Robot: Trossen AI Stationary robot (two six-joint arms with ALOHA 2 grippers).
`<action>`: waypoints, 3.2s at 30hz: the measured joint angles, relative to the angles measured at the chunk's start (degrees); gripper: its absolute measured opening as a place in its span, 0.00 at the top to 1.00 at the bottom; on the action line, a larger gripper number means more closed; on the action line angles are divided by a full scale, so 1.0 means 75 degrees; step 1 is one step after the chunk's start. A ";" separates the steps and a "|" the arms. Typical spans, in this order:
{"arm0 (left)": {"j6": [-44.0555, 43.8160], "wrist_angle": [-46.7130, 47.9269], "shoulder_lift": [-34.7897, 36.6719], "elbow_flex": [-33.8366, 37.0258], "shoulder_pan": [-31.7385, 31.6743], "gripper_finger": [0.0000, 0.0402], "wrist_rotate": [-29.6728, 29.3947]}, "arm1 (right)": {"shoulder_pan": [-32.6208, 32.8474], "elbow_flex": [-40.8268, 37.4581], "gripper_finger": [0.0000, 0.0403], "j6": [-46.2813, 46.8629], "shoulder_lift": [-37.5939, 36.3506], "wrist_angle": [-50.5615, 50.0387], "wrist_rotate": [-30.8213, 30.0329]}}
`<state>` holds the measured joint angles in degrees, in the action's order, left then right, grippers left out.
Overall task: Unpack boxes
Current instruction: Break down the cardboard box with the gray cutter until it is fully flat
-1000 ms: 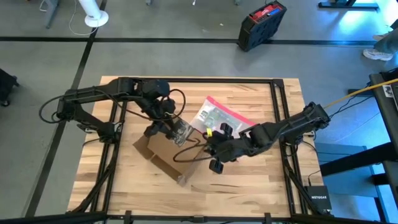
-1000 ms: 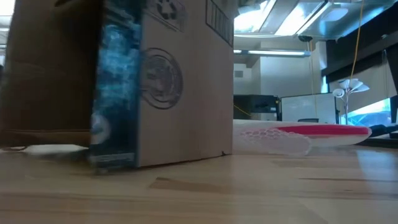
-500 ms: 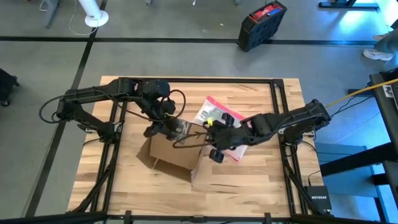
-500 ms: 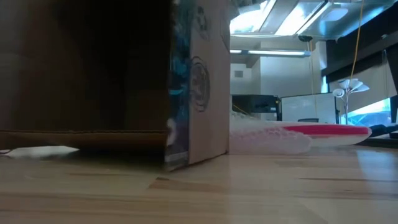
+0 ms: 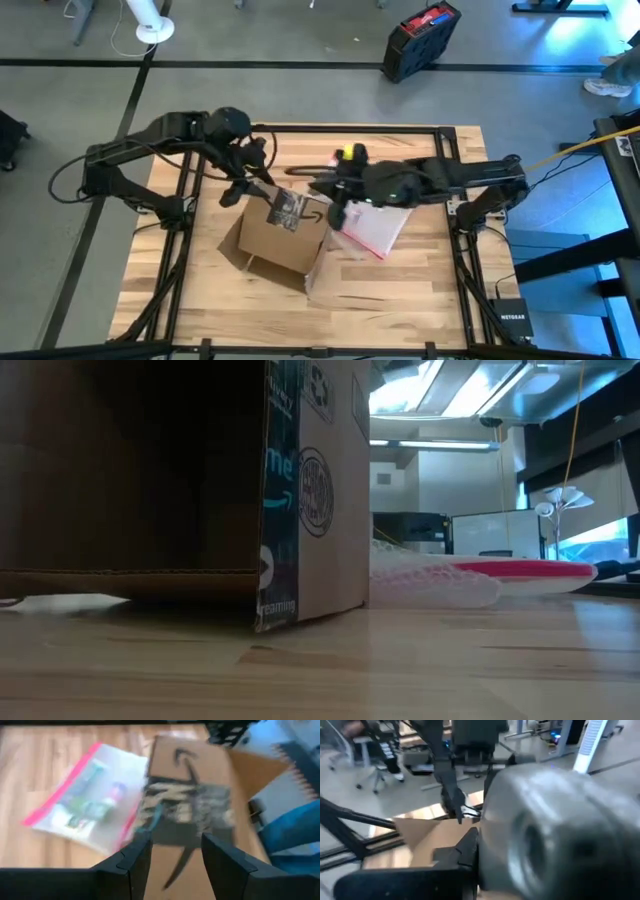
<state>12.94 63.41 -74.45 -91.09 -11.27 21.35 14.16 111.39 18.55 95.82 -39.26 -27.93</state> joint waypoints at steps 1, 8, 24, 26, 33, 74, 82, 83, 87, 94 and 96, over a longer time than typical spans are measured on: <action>0.0283 0.0113 0.0026 -0.0002 -0.0051 0.59 -0.0176 | -0.0083 -0.0060 0.83 -0.0134 0.0122 0.0216 0.0031; 0.1176 0.0592 -0.0014 0.0286 -0.0419 0.51 -0.0340 | -0.0415 -0.0536 0.83 -0.0803 0.0835 0.2101 0.0074; 0.1196 0.0466 0.0029 0.1170 -0.0448 0.43 0.0066 | -0.0557 -0.0553 0.83 -0.1330 0.1414 0.3091 -0.0409; 0.1199 0.0458 0.0029 0.1197 -0.0448 0.43 0.0064 | -0.0562 -0.0553 0.83 -0.1355 0.1459 0.3036 -0.0407; 0.1208 0.0426 0.0019 0.1206 -0.0448 0.43 0.0004 | -0.0607 -0.0568 0.83 -0.1336 0.1514 0.3071 -0.0400; 0.1222 0.0340 -0.0065 0.1524 -0.0471 0.43 0.0121 | -0.0511 -0.0556 0.82 -0.1199 0.1193 0.1631 -0.0477; 0.1173 0.0350 -0.0073 0.1539 -0.0648 0.43 0.0180 | -0.0337 -0.0556 0.82 -0.0829 0.0889 0.0679 -0.0499; 0.1175 0.0370 -0.0071 0.1539 -0.0677 0.43 0.0180 | -0.0333 -0.0556 0.82 -0.0737 0.0852 0.0522 -0.0452; 0.1158 0.0366 -0.0070 0.1542 -0.0708 0.43 0.0200 | -0.0273 -0.0556 0.82 -0.0487 0.0716 0.0041 -0.0314; 0.1135 0.0368 -0.0070 0.1545 -0.0711 0.43 0.0210 | -0.0216 -0.0540 0.82 -0.0269 0.0458 -0.0161 -0.0132; 0.1127 0.0365 -0.0070 0.1547 -0.0711 0.43 0.0222 | -0.0225 -0.0497 0.82 -0.0314 0.0444 0.0153 -0.0176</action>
<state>21.40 66.15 -74.98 -79.48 -16.60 23.01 12.47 107.67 16.20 99.15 -38.11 -29.25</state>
